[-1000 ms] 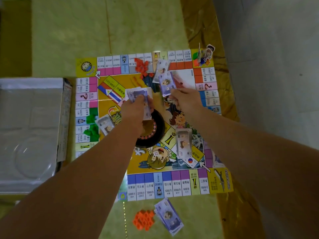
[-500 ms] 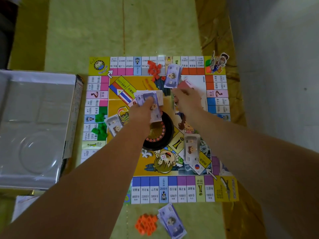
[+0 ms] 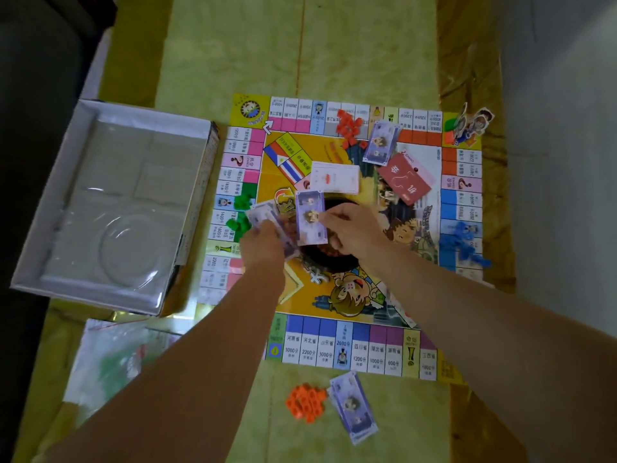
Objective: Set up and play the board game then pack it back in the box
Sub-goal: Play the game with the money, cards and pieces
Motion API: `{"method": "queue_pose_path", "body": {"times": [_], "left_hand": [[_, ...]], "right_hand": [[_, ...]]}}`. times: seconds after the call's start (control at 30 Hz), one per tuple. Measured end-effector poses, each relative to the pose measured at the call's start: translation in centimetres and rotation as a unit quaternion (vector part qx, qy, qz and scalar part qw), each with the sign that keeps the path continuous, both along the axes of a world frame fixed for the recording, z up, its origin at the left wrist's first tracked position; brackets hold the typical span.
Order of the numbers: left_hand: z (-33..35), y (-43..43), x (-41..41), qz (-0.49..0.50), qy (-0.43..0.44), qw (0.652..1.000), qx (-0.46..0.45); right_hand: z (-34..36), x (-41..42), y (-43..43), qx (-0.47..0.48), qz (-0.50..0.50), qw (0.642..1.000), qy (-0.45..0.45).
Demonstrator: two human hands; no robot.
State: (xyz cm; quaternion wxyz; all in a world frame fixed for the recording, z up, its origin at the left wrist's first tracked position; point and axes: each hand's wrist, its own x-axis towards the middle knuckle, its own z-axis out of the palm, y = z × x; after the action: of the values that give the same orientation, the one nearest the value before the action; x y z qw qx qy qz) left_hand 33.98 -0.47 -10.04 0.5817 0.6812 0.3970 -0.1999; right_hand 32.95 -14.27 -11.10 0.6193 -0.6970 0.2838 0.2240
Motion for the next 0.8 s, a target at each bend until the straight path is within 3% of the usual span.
{"method": "queue_pose_path", "body": {"times": [0.13,0.4,0.5,0.57,0.63,0.7,0.8], "left_hand": [[0.1,4.0,-1.3,0.035,-0.004,0.998,0.061],[-0.8,7.1,-2.8,0.027,0.054,0.997,-0.05],[-0.6,7.0,-4.1,0.02,0.056,0.993,-0.106],[-0.1,6.6,-5.0,0.006,0.061,0.99,-0.126],[0.5,6.1,-6.0,-0.03,0.065,0.989,-0.126],[1.1,5.4,-7.1,-0.067,0.073,0.987,-0.124],[1.6,4.7,-8.9,-0.139,0.085,0.982,-0.093]], "right_hand": [[-0.5,0.3,3.6,-0.04,0.046,0.998,-0.011],[-1.2,0.7,7.2,-0.177,0.08,0.98,-0.046],[0.4,-1.6,7.0,-0.119,0.087,0.985,-0.091],[1.8,-3.5,6.7,-0.062,0.148,0.98,-0.122],[2.8,-5.4,6.5,-0.064,0.262,0.956,-0.118],[3.1,-7.3,6.4,-0.126,0.375,0.912,-0.106],[2.5,-9.3,6.3,-0.205,0.432,0.865,-0.15]]}}
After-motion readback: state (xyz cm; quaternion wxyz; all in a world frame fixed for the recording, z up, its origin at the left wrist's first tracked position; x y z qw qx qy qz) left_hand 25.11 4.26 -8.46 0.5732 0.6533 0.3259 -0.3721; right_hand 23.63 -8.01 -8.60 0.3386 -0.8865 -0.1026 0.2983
